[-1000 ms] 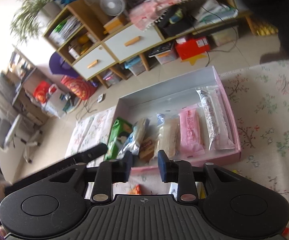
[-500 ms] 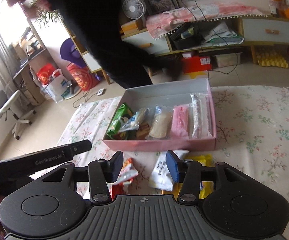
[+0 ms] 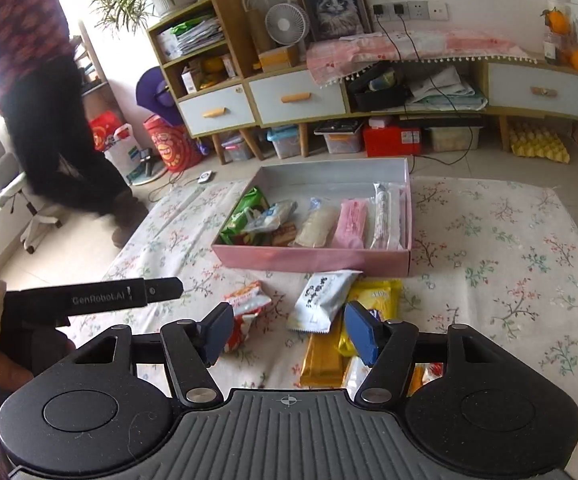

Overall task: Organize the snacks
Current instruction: 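Open both tools to release the packs and withdraw from the box, then grasp the small silver pack with left tool while right tool approaches red pack, then close the right tool on the red wrapped snack pack, then carry silver pack with left tool while right tool carries red pack into box, then open both tools to drop the packs in the box and withdraw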

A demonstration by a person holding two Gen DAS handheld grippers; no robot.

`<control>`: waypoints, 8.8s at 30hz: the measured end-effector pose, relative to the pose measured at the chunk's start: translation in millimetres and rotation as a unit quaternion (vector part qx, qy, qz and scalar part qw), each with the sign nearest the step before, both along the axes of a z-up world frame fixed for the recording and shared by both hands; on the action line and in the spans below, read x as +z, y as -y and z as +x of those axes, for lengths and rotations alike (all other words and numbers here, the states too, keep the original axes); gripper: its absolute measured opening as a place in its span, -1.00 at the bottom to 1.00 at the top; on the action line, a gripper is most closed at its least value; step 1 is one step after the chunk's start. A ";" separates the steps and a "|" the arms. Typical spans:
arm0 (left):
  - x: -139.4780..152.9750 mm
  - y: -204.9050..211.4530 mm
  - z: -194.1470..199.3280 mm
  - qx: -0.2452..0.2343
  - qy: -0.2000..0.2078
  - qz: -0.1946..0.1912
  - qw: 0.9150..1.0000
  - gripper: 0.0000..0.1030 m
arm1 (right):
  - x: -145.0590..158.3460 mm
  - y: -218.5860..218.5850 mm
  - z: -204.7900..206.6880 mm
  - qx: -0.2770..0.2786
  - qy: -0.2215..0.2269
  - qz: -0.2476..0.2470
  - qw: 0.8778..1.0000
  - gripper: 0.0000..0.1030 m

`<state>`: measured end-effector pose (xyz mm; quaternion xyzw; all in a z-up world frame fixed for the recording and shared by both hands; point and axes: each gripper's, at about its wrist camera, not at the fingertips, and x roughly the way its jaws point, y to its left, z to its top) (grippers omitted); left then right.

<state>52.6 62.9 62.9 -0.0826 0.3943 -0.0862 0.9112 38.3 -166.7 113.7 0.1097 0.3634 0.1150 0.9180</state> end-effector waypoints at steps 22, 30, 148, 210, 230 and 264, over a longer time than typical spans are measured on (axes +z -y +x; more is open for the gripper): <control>-21.9 -45.5 -8.3 0.051 -0.055 -0.019 0.997 0.93 | -44.9 38.5 -13.1 -0.069 -0.082 -0.075 0.991 0.73; -43.2 -34.6 -3.8 0.049 -0.098 -0.006 0.994 0.86 | -49.6 55.8 -7.3 -0.109 -0.102 -0.034 0.988 0.75; -50.3 -25.9 -5.2 0.067 -0.091 0.033 0.993 -0.44 | -90.0 61.5 11.4 -0.165 -0.149 -0.013 0.975 -0.44; 2.0 77.2 118.3 -0.030 0.003 -0.039 0.999 -0.46 | -49.2 63.0 157.4 -0.104 -0.068 0.048 0.991 -0.43; -22.3 84.3 159.5 -0.006 -0.023 -0.047 0.999 -0.46 | -63.7 46.0 223.7 -0.093 -0.080 0.098 0.988 -0.43; 6.4 69.7 126.2 0.037 -0.019 0.027 0.999 -0.03 | -27.0 42.1 176.3 -0.105 -0.076 0.102 0.986 -0.18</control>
